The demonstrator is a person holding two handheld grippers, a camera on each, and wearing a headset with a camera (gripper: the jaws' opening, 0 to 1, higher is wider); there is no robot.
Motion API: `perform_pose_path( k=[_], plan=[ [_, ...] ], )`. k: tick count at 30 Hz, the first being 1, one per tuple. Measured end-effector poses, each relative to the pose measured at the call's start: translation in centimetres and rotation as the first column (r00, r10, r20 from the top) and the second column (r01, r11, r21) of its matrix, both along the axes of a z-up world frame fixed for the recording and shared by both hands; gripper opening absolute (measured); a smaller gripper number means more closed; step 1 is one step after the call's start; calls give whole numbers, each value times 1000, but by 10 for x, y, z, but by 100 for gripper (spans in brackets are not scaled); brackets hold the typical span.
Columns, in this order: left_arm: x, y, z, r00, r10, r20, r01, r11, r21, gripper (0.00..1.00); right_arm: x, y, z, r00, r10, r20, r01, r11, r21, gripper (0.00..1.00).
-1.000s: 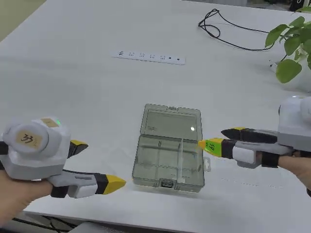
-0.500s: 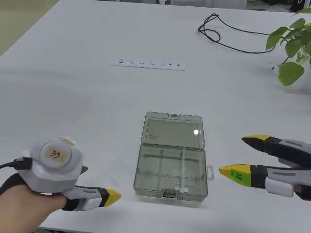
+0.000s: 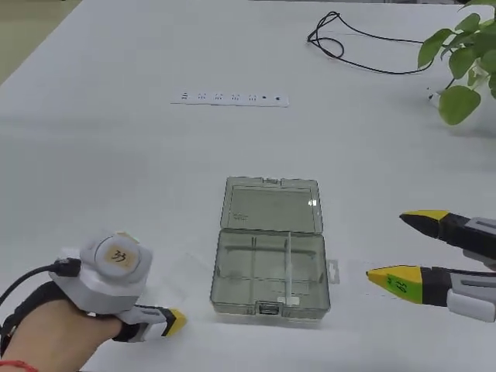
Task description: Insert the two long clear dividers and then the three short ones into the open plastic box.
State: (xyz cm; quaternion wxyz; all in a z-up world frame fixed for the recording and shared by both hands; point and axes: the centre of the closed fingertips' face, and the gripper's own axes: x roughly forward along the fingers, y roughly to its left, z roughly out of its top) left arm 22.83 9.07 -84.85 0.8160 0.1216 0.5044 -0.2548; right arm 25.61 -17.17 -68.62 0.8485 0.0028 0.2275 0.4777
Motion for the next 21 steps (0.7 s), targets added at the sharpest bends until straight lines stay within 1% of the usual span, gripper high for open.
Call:
perform_pose_path(
  k=[1,2,3,5,6,7,8,9,11,17,21],
  plan=[
    [0,1,-1,1000,4,-1,-4,1000,0,54,0,0,0,1000,-2,0,2,1000,2,69],
    [2,2,-1,1000,-3,16,3,1000,14,53,0,-1,0,1000,-6,1,6,1000,6,69],
    [0,4,-1,1000,1,0,-1,1000,22,52,0,-1,1,1000,-11,4,11,1000,9,68],
    [1,3,-2,1000,-3,1,3,1000,29,51,1,-2,3,1000,-19,7,19,1000,19,68],
    [1,4,-2,1000,-11,2,11,999,44,50,1,-2,3,1000,-22,8,22,999,25,68],
    [1,7,-3,999,-36,10,36,996,82,48,1,-2,4,1000,-23,8,23,999,27,68],
    [1,7,-3,999,-41,11,39,995,86,48,1,-2,4,1000,-25,8,25,999,30,68],
    [1,5,-3,1000,-12,1,12,998,68,48,1,-2,4,1000,-28,6,28,999,30,68],
    [2,4,-3,1000,-8,-1,8,997,71,48,1,-3,3,999,-32,6,32,999,30,68],
    [2,4,-4,999,-4,-41,8,995,95,48,1,-4,2,999,-47,6,46,998,40,66],
    [2,4,-4,999,-3,-53,8,995,102,48,2,-3,5,999,-45,13,44,998,37,66]
  ],
)
